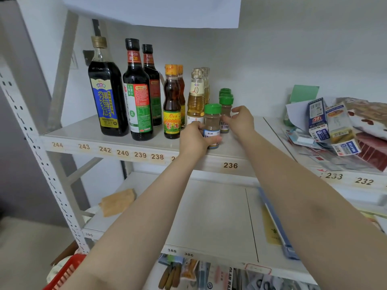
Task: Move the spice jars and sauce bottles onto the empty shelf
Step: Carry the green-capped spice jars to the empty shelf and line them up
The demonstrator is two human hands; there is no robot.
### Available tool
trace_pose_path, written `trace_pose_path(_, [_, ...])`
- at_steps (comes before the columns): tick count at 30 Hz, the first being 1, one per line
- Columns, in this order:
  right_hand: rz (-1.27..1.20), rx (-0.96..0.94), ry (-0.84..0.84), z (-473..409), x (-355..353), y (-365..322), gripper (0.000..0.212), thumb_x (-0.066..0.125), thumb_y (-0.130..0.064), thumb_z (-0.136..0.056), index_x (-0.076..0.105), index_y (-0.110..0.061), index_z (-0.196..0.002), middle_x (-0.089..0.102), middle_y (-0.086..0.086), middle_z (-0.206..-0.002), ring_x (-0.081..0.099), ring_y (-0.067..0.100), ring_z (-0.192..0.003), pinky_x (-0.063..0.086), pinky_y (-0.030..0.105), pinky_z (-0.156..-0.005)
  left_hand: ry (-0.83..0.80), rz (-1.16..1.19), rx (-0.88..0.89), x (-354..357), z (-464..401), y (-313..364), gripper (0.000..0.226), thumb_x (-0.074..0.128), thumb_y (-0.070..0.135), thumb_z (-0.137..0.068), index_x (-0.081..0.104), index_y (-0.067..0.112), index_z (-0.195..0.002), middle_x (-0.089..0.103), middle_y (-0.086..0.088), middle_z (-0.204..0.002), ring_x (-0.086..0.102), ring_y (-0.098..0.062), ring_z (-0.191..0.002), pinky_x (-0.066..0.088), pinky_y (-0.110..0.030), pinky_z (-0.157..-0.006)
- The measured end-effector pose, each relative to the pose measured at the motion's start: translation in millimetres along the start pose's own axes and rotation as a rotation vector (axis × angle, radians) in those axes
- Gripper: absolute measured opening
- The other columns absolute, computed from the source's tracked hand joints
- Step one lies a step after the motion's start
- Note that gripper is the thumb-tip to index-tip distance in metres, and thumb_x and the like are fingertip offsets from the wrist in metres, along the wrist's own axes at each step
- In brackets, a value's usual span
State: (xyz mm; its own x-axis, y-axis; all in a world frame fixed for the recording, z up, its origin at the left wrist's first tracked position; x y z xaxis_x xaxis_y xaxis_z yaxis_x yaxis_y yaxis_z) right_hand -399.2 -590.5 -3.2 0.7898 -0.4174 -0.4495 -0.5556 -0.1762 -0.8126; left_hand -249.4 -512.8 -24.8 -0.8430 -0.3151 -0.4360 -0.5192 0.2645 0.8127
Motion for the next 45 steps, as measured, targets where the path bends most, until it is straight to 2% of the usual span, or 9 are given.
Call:
trace_pose_path(10, [0.027,0.001,0.004,-5.8,10.2,-3.5,0.039,0.072,-0.025,-0.080,0.056,-0.007,-0.111,0.066,0.010,-0.113,0.061,0.026,-0.104,0.041,0.027,-0.075,-0.029,0.047,-0.037,-0.7,-4.4,-4.3,0.049,0.086,0.030,-0.065,0.064,0.011,-0.104,0.071,-0.003,-0.101,0.062,-0.011,-0.081,0.043,-0.019,-0.066])
trace_pose_path(17, [-0.126,0.017,-0.098,-1.8,-20.1,16.6,0.033,0.085,-0.021,-0.067,0.055,-0.018,-0.081,0.069,0.015,-0.096,0.069,0.029,-0.091,0.055,0.048,-0.086,-0.031,0.040,-0.032,-1.5,-1.6,-1.9,0.047,0.085,0.029,-0.066,0.064,0.009,-0.103,0.071,-0.006,-0.101,0.063,-0.014,-0.084,0.048,-0.025,-0.071])
trace_pose_path(19, [-0.132,0.007,-0.126,9.1,-31.6,15.4,0.033,0.084,-0.020,-0.068,0.054,-0.021,-0.081,0.070,0.017,-0.098,0.069,0.029,-0.090,0.057,0.044,-0.081,-0.031,0.029,-0.039,-1.4,-1.5,-1.5,0.047,0.085,0.030,-0.066,0.063,0.009,-0.103,0.071,-0.006,-0.100,0.064,-0.016,-0.086,0.050,-0.026,-0.072])
trace_pose_path(22, [-0.165,-0.010,-0.203,31.7,-45.8,10.3,0.035,0.075,-0.004,-0.078,0.049,-0.010,-0.102,0.065,0.012,-0.084,0.064,0.021,-0.072,0.053,0.021,-0.057,-0.044,0.020,-0.036,-0.9,0.7,0.7,0.049,0.083,0.030,-0.068,0.062,0.009,-0.107,0.070,-0.006,-0.105,0.066,-0.018,-0.092,0.051,-0.028,-0.076])
trace_pose_path(27, [-0.142,-0.048,-0.217,54.9,-62.5,14.2,0.043,0.075,0.001,-0.075,0.047,-0.011,-0.106,0.060,0.009,-0.078,0.061,0.027,-0.078,0.056,0.044,-0.077,-0.104,0.028,-0.021,-4.7,5.3,1.6,0.053,0.082,0.028,-0.070,0.061,0.010,-0.114,0.069,-0.003,-0.110,0.065,-0.018,-0.099,0.051,-0.029,-0.084])
trace_pose_path(31, [-0.104,-0.053,-0.175,71.8,-78.8,15.6,0.046,0.079,-0.010,-0.075,0.053,-0.010,-0.113,0.063,0.009,-0.092,0.062,0.018,-0.081,0.055,0.033,-0.076,-0.132,0.092,-0.034,-12.0,13.9,4.8,0.046,0.085,0.026,-0.067,0.064,0.013,-0.105,0.072,-0.005,-0.099,0.068,-0.019,-0.093,0.054,-0.041,-0.088])
trace_pose_path(34, [-0.119,-0.071,-0.145,87.2,-93.5,11.7,0.040,0.081,-0.014,-0.074,0.061,-0.008,-0.109,0.066,0.003,-0.089,0.065,0.017,-0.083,0.056,0.042,-0.086,-0.079,0.175,0.036,-16.8,27.3,12.9,0.045,0.084,0.028,-0.069,0.066,0.011,-0.107,0.071,0.000,-0.089,0.066,-0.014,-0.083,0.055,-0.031,-0.079])
trace_pose_path(39, [-0.213,-0.098,-0.031,140.3,-116.4,-2.4,0.030,0.080,-0.015,-0.075,0.064,-0.012,-0.101,0.066,0.004,-0.079,0.062,0.005,-0.063,0.054,0.027,-0.070,-0.119,0.298,0.137,-22.2,61.3,26.7,0.041,0.077,0.035,-0.074,0.070,0.015,-0.109,0.073,-0.001,-0.093,0.068,-0.018,-0.087,0.056,-0.039,-0.083])
trace_pose_path(45, [-0.309,0.020,0.127,227.0,-139.2,4.0,0.032,0.079,-0.013,-0.075,0.066,-0.009,-0.104,0.062,-0.002,-0.075,0.061,-0.002,-0.058,0.051,0.016,-0.061,-0.239,0.490,0.069,-23.8,128.5,34.3,0.031,0.073,0.027,-0.081,0.066,0.017,-0.110,0.069,-0.002,-0.097,0.067,-0.021,-0.090,0.058,-0.032,-0.079])
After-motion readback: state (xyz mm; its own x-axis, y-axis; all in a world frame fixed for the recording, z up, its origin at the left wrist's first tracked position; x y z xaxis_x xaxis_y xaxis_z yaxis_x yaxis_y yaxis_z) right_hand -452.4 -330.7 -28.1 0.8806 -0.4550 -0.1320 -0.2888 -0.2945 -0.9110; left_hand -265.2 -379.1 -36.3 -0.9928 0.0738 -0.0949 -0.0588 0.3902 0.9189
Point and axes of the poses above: each hand's wrist, its own z-axis away from the middle knuckle, its own x-axis out of the palm, y = z × x, the point moved 2 cm from there along -z, towards the middle knuckle
